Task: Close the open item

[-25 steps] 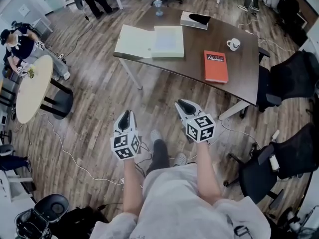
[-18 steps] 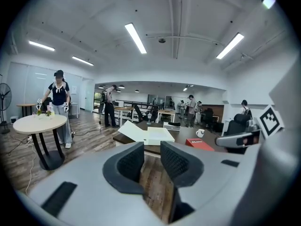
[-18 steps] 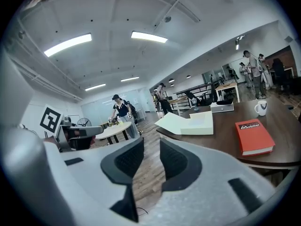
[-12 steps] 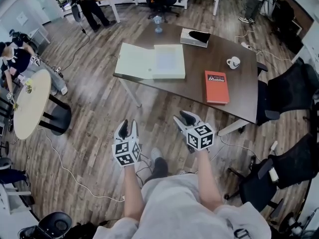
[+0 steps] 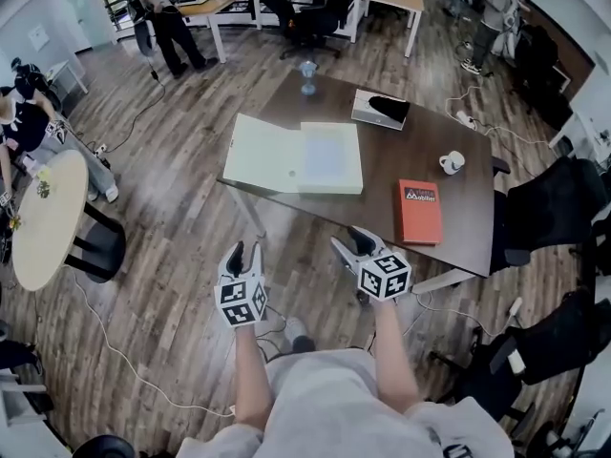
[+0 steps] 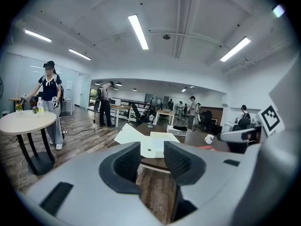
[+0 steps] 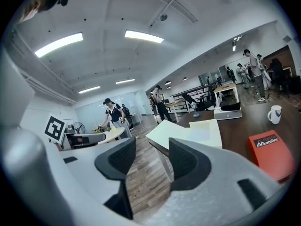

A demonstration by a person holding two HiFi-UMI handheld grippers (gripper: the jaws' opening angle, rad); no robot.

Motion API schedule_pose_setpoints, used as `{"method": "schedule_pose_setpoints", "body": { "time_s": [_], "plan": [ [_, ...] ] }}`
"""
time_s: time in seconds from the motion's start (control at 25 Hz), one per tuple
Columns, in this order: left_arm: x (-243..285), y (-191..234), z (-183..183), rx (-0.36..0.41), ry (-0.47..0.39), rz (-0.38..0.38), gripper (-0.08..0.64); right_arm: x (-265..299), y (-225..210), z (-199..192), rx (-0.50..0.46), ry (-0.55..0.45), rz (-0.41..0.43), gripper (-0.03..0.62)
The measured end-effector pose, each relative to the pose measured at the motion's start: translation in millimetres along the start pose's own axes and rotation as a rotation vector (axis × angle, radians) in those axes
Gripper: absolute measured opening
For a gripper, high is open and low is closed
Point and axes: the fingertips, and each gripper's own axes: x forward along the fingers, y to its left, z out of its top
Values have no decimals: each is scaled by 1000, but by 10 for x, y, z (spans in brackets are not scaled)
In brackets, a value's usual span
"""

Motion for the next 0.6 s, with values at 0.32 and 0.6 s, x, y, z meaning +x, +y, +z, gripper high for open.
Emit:
{"method": "schedule_pose_setpoints", "body": {
  "time_s": [0.32, 0.6],
  "plan": [
    [361, 542, 105, -28, -5, -22, 143, 624, 103, 50, 23, -2, 4, 262],
    [481, 1042, 80, -61, -18, -20, 147, 895, 113, 2, 70, -30, -26, 265]
  ]
}}
